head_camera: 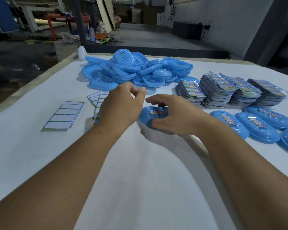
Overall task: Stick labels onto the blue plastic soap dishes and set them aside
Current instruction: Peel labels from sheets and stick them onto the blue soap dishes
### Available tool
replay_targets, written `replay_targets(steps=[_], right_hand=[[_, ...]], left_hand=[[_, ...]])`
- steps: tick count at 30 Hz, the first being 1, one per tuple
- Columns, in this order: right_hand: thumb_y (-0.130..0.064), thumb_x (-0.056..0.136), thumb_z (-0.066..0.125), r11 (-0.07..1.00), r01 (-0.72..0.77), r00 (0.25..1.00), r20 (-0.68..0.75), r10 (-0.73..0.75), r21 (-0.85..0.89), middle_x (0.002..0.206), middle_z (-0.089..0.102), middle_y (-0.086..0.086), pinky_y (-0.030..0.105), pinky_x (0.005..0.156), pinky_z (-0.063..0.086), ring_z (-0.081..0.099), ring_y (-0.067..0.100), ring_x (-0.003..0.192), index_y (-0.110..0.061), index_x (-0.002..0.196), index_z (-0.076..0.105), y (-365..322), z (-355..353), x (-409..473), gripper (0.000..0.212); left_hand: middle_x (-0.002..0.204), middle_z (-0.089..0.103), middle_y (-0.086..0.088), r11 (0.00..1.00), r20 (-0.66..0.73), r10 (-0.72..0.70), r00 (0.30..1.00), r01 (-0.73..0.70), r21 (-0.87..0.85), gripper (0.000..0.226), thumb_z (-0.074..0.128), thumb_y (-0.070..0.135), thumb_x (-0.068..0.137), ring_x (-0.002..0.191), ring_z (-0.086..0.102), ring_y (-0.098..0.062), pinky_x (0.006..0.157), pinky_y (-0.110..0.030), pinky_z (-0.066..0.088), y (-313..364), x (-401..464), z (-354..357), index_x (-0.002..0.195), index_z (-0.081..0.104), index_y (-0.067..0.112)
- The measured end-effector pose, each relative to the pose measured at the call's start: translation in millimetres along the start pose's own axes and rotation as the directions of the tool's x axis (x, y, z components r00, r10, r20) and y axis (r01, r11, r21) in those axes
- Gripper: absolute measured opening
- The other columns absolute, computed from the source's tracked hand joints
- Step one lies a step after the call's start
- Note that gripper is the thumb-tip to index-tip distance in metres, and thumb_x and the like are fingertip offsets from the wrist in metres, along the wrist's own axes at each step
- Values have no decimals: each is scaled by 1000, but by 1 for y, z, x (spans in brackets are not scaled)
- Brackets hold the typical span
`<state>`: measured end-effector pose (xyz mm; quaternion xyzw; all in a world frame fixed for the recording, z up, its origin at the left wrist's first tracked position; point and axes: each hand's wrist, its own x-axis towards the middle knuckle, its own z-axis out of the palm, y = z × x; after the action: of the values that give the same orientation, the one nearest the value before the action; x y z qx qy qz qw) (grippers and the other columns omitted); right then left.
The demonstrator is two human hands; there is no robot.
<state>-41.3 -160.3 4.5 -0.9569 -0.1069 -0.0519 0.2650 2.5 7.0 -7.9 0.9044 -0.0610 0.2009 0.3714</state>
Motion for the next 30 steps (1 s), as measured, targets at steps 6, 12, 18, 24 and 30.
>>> replay_targets(steps=[6,12,18,24,30], right_hand=[[-75,53,39,966,-97,995,-5,98,-239,120,63,-13,40,97,50,59,18,107,-45,129,59,-7,-5,-6,84],[-66,69,62,894,-273,962,-106,252,-356,94,68,-4,34,74,53,62,24,88,-24,95,72,6,-20,-17,51],[-55,70,66,861,-403,915,-147,375,-311,66,57,4,29,53,33,56,24,68,-11,72,63,28,-40,-28,44],[-56,63,64,836,-494,869,-145,472,-240,62,56,1,30,57,38,56,24,66,-12,70,62,38,-50,-31,45],[-50,62,66,798,-575,817,-178,548,-181,67,57,2,30,55,36,55,23,66,-16,73,61,51,-58,-35,35]], left_hand=[[67,57,9,1000,8,16,1000,-16,21,33,53,58,93,68,56,-14,59,-32,36,-2,1,-2,76,53,29],[75,61,10,999,36,6,999,-7,35,32,55,58,92,74,59,-15,63,-33,39,-1,-1,-2,76,54,29],[80,64,7,999,46,8,999,-10,32,33,57,57,91,80,61,-23,70,-35,45,0,-6,-3,76,55,28],[75,62,8,999,58,25,998,-27,21,32,58,55,91,74,60,-19,66,-33,41,2,-7,-3,74,57,27],[73,61,10,999,88,24,996,-27,35,33,59,53,93,76,61,-20,68,-32,41,1,-9,-3,73,57,27]])
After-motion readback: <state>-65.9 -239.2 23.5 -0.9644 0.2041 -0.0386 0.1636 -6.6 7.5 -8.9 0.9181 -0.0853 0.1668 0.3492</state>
